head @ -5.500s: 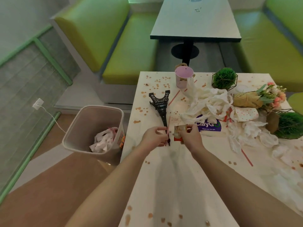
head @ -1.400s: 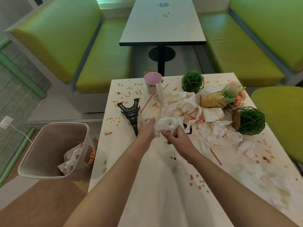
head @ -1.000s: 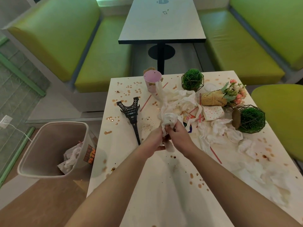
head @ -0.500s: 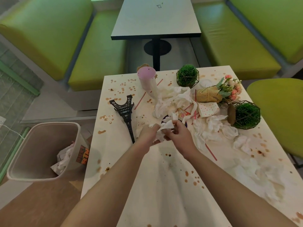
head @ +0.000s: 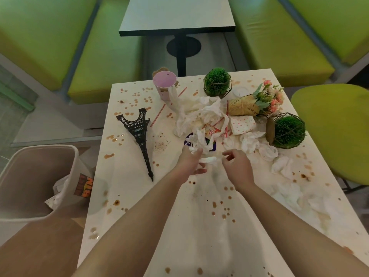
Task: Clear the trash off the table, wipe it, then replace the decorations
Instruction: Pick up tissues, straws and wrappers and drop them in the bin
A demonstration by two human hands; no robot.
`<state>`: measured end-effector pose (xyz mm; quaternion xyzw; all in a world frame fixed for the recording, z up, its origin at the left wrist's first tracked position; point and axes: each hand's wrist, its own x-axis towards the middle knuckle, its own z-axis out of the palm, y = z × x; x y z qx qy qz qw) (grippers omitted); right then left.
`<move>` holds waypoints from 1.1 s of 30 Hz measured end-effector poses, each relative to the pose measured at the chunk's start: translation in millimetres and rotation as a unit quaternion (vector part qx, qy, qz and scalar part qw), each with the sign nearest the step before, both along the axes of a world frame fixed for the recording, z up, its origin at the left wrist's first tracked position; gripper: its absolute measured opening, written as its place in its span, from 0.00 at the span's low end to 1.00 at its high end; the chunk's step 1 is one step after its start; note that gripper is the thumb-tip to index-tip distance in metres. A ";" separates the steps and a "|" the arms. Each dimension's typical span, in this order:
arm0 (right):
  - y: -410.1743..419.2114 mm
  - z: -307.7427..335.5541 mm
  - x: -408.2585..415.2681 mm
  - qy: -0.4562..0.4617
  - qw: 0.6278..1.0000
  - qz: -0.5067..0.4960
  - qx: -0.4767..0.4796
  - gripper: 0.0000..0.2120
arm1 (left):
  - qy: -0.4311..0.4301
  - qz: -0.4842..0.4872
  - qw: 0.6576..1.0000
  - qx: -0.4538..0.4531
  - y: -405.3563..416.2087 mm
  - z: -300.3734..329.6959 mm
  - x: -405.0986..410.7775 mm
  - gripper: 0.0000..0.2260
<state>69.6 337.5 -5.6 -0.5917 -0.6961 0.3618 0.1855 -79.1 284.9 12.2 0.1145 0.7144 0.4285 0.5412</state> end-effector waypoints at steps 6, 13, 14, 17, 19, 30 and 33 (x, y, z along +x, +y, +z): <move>12.8 -31.7 35.8 -0.224 0.970 0.094 0.016 0.21 | 0.104 -0.065 0.992 -0.037 6.7 -12.9 18.0 0.19; 13.2 -30.6 43.7 -0.165 0.978 0.093 0.090 0.11 | 0.155 -0.152 0.976 -0.003 4.6 -16.5 21.7 0.09; 12.1 -25.5 41.0 -0.129 0.984 0.092 0.087 0.11 | 0.152 -0.153 0.976 0.002 5.0 -16.7 21.7 0.10; 5.8 -4.1 27.6 0.023 0.996 0.070 0.056 0.06 | 0.188 -0.189 0.963 0.027 7.6 -12.2 24.6 0.15; 1.5 14.6 18.2 0.132 0.990 0.047 0.012 0.05 | 0.222 -0.223 0.947 0.064 10.6 -8.6 27.3 0.18; 26.2 41.4 8.4 0.277 0.954 -0.065 -0.095 0.07 | 0.184 -0.224 0.954 0.073 14.9 8.9 31.8 0.15; 22.6 32.7 10.1 0.228 0.969 -0.007 -0.094 0.10 | 0.139 -0.178 0.970 0.086 15.6 16.1 31.7 0.15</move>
